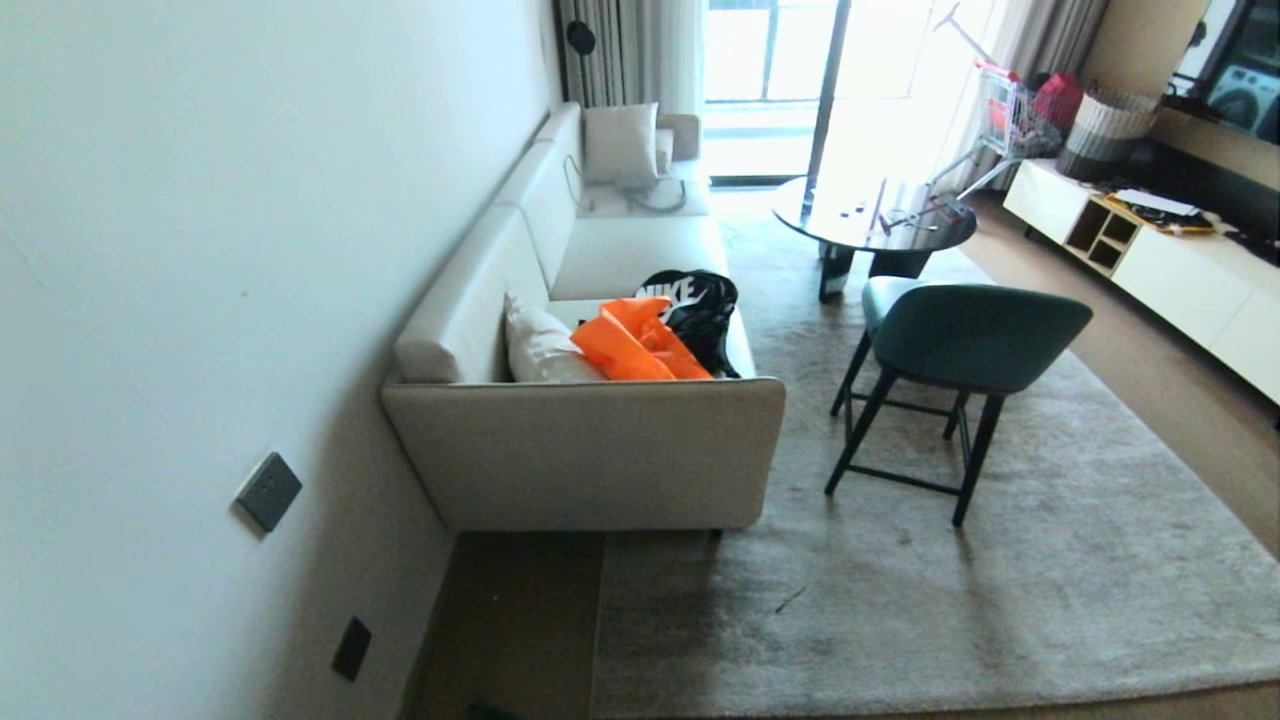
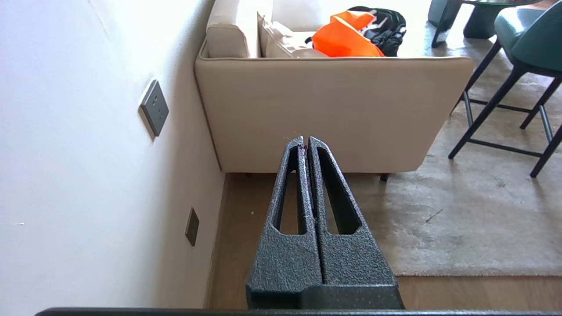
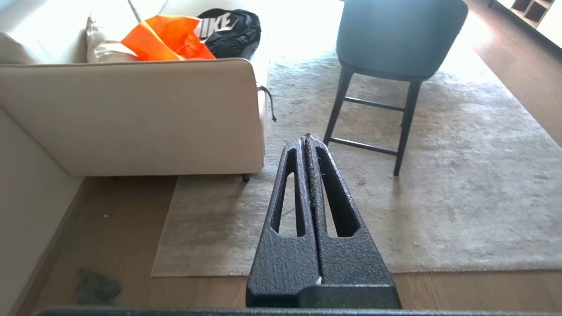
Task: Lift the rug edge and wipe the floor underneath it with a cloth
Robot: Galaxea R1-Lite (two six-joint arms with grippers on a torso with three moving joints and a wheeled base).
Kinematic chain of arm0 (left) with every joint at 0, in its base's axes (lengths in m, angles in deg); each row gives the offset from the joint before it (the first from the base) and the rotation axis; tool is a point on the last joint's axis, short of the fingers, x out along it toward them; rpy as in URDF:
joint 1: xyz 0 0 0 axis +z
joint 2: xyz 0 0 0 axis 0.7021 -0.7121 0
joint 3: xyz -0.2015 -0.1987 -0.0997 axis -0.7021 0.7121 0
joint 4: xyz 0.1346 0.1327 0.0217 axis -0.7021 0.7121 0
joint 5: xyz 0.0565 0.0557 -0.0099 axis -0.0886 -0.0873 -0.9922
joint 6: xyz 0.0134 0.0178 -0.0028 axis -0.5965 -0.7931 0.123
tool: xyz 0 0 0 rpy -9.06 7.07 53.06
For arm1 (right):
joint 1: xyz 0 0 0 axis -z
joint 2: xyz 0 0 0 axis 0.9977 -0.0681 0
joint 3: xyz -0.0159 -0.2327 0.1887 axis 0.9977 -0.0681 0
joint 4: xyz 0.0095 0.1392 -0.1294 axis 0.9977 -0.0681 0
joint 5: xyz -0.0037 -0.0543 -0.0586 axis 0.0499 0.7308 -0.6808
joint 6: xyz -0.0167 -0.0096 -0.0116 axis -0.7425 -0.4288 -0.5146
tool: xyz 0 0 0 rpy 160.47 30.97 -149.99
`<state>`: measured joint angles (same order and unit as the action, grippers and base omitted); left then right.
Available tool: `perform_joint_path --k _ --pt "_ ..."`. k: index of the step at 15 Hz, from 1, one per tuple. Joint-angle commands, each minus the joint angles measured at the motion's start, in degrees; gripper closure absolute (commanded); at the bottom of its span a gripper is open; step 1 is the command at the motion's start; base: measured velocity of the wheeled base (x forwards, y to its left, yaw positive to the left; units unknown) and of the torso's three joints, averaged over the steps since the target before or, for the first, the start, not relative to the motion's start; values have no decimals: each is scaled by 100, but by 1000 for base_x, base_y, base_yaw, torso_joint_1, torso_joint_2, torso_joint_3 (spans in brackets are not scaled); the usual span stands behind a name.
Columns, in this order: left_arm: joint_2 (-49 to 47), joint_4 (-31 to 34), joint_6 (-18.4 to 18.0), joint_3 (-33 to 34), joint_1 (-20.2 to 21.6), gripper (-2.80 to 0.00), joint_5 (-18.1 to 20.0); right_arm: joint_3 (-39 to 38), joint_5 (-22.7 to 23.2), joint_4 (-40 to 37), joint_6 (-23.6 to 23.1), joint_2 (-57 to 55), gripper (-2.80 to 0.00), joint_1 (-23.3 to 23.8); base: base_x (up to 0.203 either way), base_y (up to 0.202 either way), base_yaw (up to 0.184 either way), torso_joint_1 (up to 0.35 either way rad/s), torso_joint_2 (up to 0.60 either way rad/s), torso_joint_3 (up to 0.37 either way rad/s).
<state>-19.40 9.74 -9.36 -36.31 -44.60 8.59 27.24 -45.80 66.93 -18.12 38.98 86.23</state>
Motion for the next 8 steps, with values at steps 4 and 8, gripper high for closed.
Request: perform_joint_path --k 4,8 --pt "0 1 5 1 0 0 -2 0 0 2 -4 -9 0 1 0 0 0 4 -8 -6" --pt "0 1 5 1 0 0 -2 0 0 2 -4 -9 0 -5 0 0 0 0 0 0"
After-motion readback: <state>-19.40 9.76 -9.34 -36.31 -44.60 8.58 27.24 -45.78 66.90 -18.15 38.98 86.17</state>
